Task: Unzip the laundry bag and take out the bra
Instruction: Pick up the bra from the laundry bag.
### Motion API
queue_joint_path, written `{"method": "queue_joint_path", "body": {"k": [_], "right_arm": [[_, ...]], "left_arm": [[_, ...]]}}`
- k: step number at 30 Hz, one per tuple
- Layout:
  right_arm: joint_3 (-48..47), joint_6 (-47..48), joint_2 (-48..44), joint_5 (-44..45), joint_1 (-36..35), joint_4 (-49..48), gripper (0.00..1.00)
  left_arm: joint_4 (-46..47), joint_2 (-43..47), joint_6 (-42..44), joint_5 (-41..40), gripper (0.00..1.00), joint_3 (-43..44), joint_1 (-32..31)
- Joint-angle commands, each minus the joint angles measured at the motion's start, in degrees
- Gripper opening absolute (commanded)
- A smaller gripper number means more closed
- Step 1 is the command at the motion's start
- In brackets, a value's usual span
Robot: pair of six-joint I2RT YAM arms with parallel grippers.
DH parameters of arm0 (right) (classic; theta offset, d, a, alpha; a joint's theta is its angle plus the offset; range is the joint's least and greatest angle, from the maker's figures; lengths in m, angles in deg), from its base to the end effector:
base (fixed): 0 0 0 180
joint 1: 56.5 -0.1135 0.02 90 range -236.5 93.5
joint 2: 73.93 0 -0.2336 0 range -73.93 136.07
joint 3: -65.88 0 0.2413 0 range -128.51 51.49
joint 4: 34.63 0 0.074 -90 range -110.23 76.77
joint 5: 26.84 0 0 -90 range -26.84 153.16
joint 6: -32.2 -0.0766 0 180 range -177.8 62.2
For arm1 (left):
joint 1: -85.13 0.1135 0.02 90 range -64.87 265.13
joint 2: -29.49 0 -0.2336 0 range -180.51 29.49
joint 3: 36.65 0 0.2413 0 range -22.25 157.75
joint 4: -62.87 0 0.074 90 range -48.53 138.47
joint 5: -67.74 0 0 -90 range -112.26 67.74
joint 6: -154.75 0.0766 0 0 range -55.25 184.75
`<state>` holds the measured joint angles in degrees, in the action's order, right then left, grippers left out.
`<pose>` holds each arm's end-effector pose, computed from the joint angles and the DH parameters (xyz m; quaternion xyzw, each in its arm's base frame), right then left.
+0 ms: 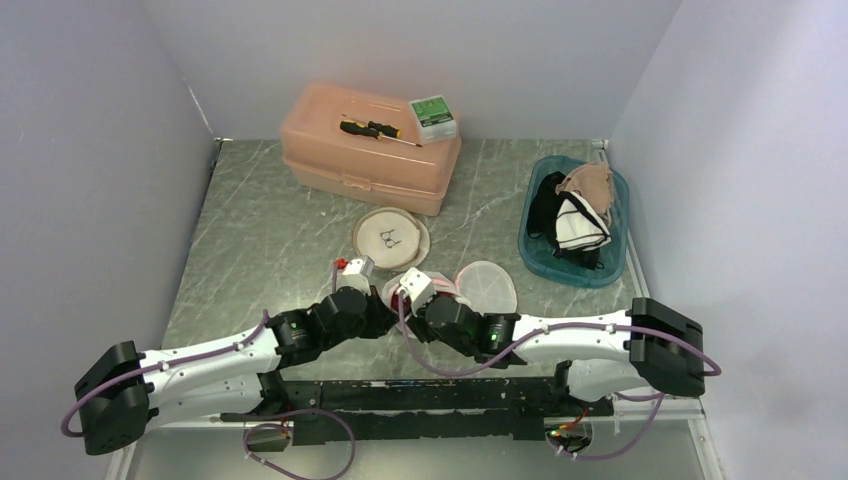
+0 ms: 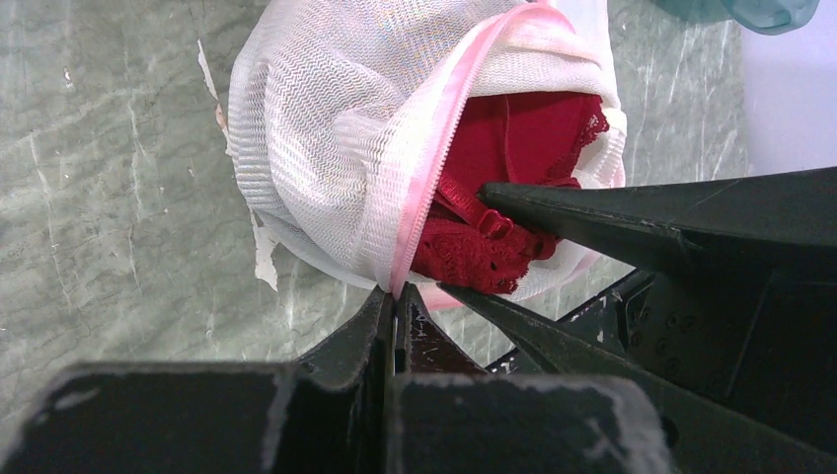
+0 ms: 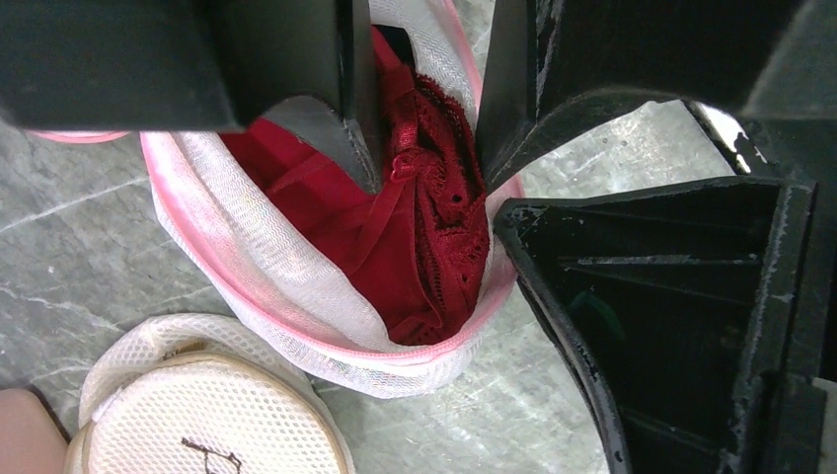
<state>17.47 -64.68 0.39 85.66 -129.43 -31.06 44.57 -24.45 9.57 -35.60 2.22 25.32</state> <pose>0.1161 0.2781 0.1617 -0.3793 0.7639 0.1878 0.4872 0.1357 -0.1982 0.1579 -0.0197 0.8759 -0.3424 0.3394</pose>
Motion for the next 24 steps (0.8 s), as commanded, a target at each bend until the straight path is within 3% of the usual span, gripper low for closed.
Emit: {"method": "queue_joint_path", "body": {"k": [1, 5, 17, 24], "right_arm": [[-0.78, -1.87, -1.86, 0.52, 0.89, -2.83, 0.42], [0.27, -3.06, -3.26, -0.84, 1.78, -3.47, 0.47], [0.27, -4.57, -3.06, -2.76, 3.22, -3.42, 0.46], [0.06, -5.88, -2.79, -3.78, 3.4, -4.07, 0.56]], "left_arm": [[1.54, 0.55, 0.18, 0.64, 0.03, 0.29, 0.13], [1.35, 0.52, -0.29, 0.2, 0.03, -0.48, 0.12], [2.5, 0.09, -1.33, 1.27, 0.03, -2.42, 0.1], [2.23, 0.32, -1.17, 1.35, 0.03, -2.58, 0.13]]}}
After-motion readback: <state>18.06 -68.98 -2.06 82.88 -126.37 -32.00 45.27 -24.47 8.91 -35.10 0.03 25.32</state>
